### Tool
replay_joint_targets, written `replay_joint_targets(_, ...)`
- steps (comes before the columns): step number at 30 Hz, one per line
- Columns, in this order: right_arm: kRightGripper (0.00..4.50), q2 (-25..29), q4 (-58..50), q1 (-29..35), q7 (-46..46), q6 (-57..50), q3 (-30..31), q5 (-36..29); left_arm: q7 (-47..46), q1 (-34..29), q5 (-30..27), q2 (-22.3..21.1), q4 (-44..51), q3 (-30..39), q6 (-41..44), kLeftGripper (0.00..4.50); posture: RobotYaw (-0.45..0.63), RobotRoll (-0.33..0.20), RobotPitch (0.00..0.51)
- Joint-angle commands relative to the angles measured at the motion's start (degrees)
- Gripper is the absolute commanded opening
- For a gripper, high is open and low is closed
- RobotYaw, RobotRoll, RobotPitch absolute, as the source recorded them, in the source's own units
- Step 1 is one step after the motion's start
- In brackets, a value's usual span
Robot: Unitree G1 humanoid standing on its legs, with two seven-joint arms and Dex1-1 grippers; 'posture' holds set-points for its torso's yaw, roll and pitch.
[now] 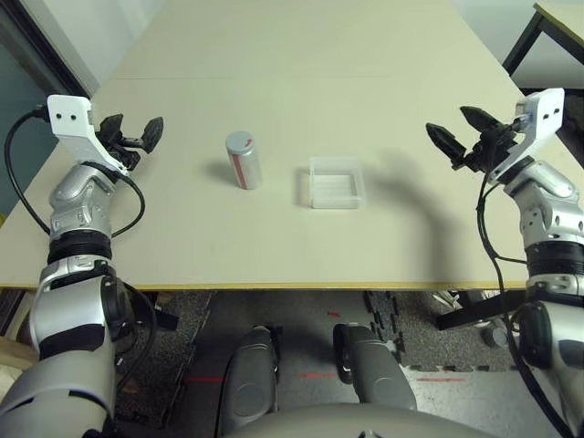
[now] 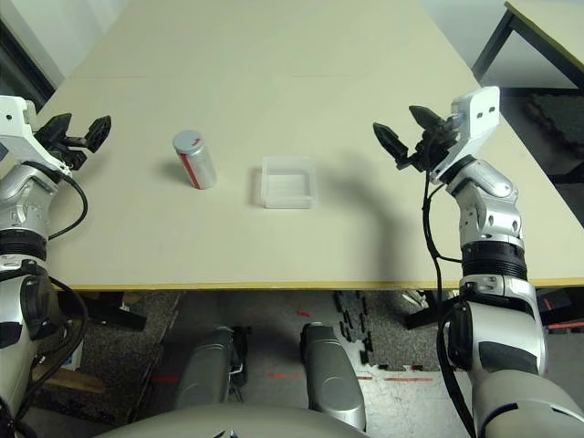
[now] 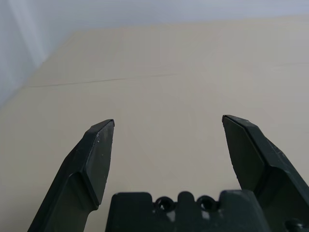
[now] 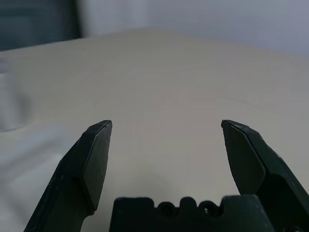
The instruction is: Pour the medicine from the bottle into the box.
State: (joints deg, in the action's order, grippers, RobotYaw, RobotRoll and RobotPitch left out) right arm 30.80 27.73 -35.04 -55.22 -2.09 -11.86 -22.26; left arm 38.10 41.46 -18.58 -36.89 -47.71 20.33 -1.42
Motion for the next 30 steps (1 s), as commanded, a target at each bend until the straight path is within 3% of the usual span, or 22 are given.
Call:
replay_joint_targets(1,4.50,0.1,-4.9,2.3,-6.2,-1.1,2.9,-1.3,2.6,-4.2,-3.0,0.2,8.6,0.3,5.4,4.48,-0.07,0.000,0.131)
replay_joint_targets(10,4.50,1.0,-14.2,5.9,-14.6,-6.2,8.9,-2.2,4.0,-17.3,-10.9,1.8,34.7,0.0,19.0,4.48,-0.05,0.000,0.131)
replay_joint_targets(15,4.50,0.1,-15.1,5.8,-15.4,-7.1,10.7,-1.7,3.5,-23.1,-13.1,3.8,44.6,-0.8,22.3,4.48,-0.04,0.000,0.136)
replay_joint_targets(21,4.50,-0.8,-14.6,5.5,-15.3,-6.3,12.4,-0.8,1.6,-27.7,-11.5,8.4,50.0,-3.1,20.1,4.48,-0.04,0.000,0.141)
replay_joint_targets(30,4.50,-1.1,-14.7,5.9,-14.9,-5.5,13.0,-0.1,-2.4,-29.6,-5.9,14.0,49.1,-7.2,13.4,4.48,-0.06,0.000,0.148)
